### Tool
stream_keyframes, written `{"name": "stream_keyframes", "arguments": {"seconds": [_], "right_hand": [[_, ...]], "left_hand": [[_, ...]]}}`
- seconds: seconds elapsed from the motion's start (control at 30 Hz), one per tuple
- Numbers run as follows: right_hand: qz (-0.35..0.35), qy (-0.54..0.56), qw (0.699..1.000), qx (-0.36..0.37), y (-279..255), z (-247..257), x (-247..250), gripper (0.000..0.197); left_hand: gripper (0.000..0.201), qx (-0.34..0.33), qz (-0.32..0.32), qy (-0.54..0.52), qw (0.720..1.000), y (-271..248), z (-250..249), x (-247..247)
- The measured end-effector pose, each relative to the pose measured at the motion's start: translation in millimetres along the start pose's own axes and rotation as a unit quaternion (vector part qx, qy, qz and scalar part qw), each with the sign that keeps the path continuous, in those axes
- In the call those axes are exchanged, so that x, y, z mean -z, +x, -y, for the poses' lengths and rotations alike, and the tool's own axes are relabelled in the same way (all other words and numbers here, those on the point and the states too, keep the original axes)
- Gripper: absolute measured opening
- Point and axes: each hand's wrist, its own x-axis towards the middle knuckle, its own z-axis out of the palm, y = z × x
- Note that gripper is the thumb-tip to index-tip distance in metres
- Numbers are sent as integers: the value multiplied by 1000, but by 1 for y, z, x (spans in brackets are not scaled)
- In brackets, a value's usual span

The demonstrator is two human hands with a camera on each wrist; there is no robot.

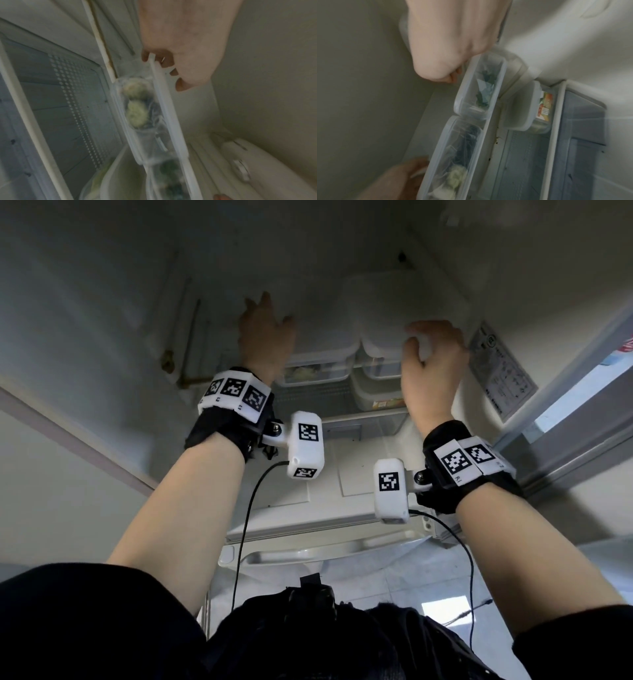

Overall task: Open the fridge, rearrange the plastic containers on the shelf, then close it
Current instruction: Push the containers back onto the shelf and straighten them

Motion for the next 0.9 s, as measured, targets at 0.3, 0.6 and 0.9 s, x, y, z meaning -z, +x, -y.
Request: {"name": "stream_keyframes", "arguments": {"seconds": [0.3,0.6,0.9], "right_hand": [[49,0,996,-73,-26,-20,42,16],[93,-51,988,-111,-31,-24,55,19],[113,-51,986,-111,-35,-23,53,19]], "left_hand": [[49,-214,155,98,959,-41,-61,-65],[41,-295,129,230,918,-45,-68,-90],[42,-301,133,265,906,-44,-67,-97]]}}
